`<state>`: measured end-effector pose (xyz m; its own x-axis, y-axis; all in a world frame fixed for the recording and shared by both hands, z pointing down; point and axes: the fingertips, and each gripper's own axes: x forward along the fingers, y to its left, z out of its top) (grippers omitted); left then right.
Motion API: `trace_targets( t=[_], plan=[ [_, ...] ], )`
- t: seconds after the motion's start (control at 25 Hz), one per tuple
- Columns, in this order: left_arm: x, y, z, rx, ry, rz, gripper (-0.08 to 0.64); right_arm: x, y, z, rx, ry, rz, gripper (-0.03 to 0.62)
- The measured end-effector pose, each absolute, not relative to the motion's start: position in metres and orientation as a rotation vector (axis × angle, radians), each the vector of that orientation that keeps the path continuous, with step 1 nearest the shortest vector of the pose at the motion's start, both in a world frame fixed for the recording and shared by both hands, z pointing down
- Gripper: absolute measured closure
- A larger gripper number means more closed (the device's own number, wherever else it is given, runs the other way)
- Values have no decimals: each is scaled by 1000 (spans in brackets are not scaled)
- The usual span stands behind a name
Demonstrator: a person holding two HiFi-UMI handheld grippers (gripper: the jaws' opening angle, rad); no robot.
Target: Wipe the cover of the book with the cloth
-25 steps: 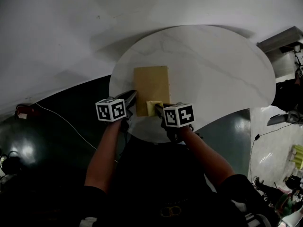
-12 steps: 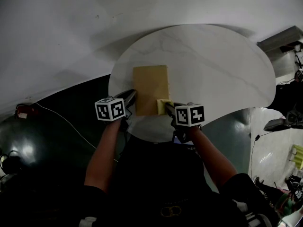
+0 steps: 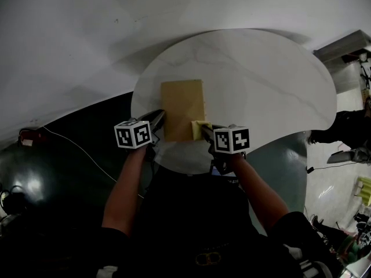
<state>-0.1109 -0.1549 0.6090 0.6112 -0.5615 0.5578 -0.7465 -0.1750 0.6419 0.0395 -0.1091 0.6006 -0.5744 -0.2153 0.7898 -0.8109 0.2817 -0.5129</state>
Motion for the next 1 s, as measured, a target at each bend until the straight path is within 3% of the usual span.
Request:
trace_targets(
  t=[0.36, 1.0],
  plan=[
    [-113, -155, 596, 1896, -1122, 222, 522, 37, -132, 572, 953, -2143, 1254, 505],
    [-76, -105, 507, 2155, -1360, 158, 551, 82, -164, 486, 1012, -2517, 619, 505]
  ],
)
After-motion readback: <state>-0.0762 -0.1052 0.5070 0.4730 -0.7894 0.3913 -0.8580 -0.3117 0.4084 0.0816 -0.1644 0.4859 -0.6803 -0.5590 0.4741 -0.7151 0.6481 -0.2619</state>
